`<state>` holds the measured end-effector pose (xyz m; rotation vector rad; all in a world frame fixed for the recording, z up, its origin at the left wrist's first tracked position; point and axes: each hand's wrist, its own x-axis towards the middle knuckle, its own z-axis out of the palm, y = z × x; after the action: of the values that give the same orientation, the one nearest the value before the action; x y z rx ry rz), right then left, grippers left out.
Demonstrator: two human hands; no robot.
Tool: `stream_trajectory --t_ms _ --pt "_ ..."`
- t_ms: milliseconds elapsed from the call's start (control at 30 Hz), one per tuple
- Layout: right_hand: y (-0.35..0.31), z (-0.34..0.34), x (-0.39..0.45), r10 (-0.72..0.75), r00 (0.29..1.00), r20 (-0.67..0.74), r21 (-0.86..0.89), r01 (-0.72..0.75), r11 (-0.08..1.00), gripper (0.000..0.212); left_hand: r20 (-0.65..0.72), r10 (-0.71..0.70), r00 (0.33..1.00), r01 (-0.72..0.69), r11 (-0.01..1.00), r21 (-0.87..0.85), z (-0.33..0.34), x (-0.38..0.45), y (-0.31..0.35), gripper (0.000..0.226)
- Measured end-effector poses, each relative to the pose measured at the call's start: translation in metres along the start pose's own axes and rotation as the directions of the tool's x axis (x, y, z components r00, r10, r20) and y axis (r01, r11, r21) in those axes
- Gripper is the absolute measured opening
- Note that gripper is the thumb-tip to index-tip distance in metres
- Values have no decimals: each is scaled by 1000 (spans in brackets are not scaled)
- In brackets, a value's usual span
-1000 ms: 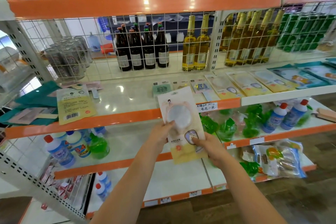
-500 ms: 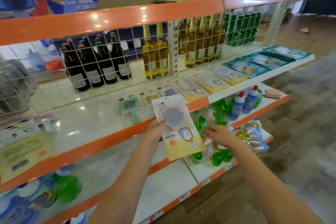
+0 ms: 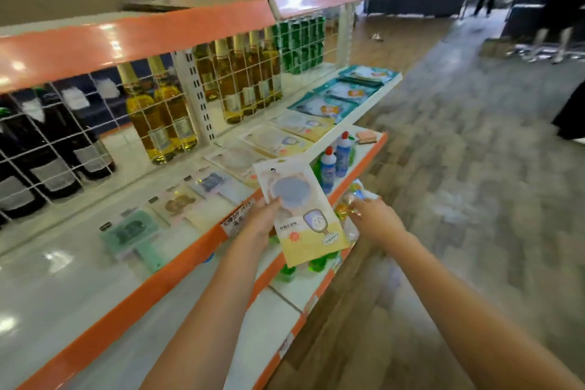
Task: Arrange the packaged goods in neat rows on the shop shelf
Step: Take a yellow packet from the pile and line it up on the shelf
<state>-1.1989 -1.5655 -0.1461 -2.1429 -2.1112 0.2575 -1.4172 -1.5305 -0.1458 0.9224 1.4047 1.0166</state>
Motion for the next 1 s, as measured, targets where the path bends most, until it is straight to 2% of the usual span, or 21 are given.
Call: stream_trajectory --t_ms 233,433,667,1000 --pt "24 -9 27 -22 999 -36 -70 19 997 35 35 -42 998 44 998 -35 34 13 7 33" --pt "42 -31 75 -82 993 -81 -52 78 996 37 -10 27 1000 -28 996 -87 70 36 34 33" --pt "56 -47 115 -189 973 -131 -48 184 982 35 -113 12 993 -24 994 -105 97 53 40 31" --pt "37 -38 171 -354 933 -62 37 356 934 39 -302 -42 952 -7 987 -158 83 64 39 27"
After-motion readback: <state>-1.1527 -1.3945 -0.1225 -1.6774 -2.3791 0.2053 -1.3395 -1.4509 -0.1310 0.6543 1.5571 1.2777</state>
